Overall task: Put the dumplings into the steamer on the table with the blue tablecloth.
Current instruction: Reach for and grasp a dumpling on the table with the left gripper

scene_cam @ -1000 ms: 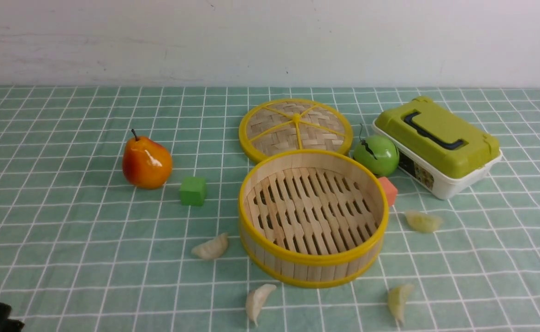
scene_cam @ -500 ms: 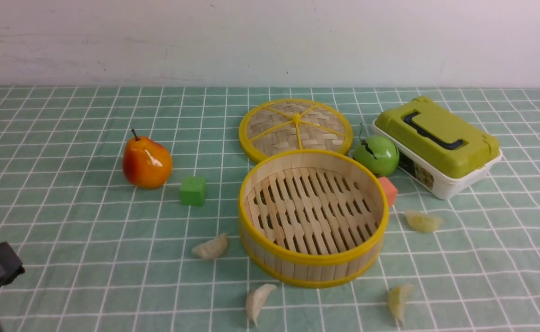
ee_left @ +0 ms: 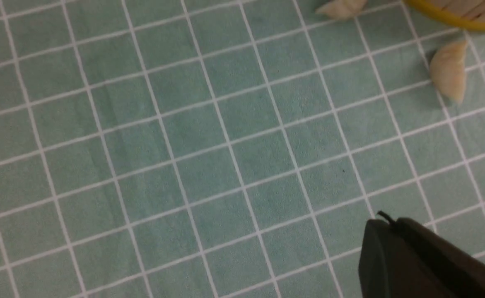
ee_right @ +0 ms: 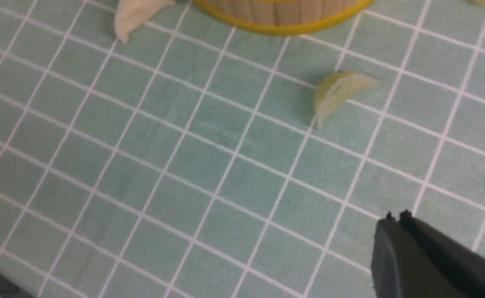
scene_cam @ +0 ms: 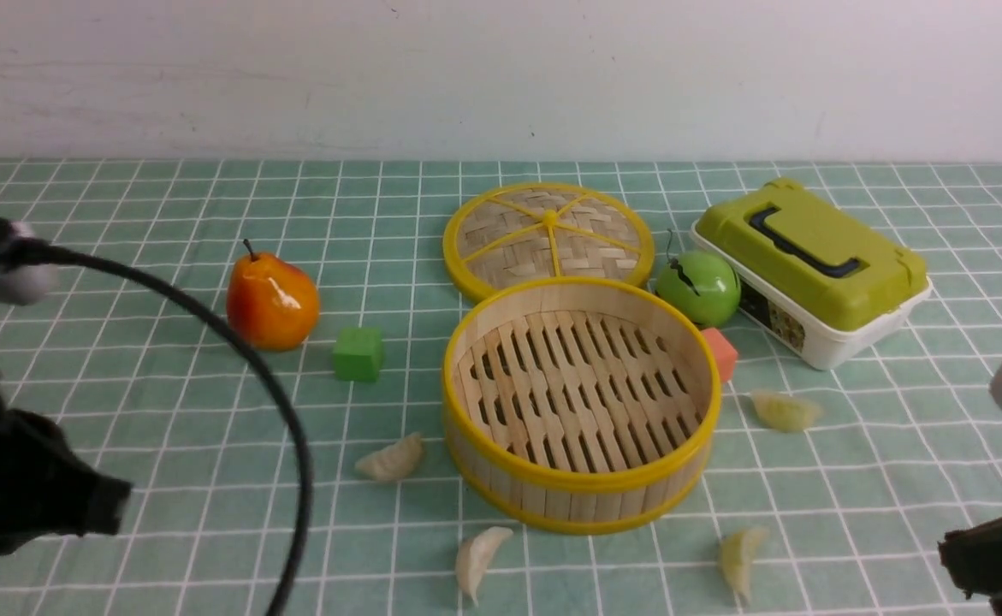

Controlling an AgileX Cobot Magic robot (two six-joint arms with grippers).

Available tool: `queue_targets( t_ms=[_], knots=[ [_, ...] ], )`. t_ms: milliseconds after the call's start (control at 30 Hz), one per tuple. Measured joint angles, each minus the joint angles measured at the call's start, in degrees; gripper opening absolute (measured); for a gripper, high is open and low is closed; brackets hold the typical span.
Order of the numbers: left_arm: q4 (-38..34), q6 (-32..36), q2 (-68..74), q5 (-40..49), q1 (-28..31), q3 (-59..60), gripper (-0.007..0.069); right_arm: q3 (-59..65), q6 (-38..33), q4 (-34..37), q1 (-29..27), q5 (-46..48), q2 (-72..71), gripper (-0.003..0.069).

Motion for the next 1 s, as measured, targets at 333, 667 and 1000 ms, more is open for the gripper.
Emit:
queue_targets(
  t_ms=[333, 667, 1000],
  knots=[
    [1.8, 7.0, 27.2, 0.7, -7.1, -16.4, 0.0407, -0.2, -0.6, -0.3, 0.9, 0.1, 0.2, -0.0011],
    [2.8, 21.5, 42.9, -14.5, -7.4, -19.9, 0.0529, -0.2, -0.6, -0.1, 0.9, 0.9, 0.2, -0.0007],
    [0.0, 26.7, 51.7, -23.3, -7.4, -20.0, 0.0433, -0.2, -0.6, -0.1, 0.9, 1.5, 0.2, -0.0001]
  ],
)
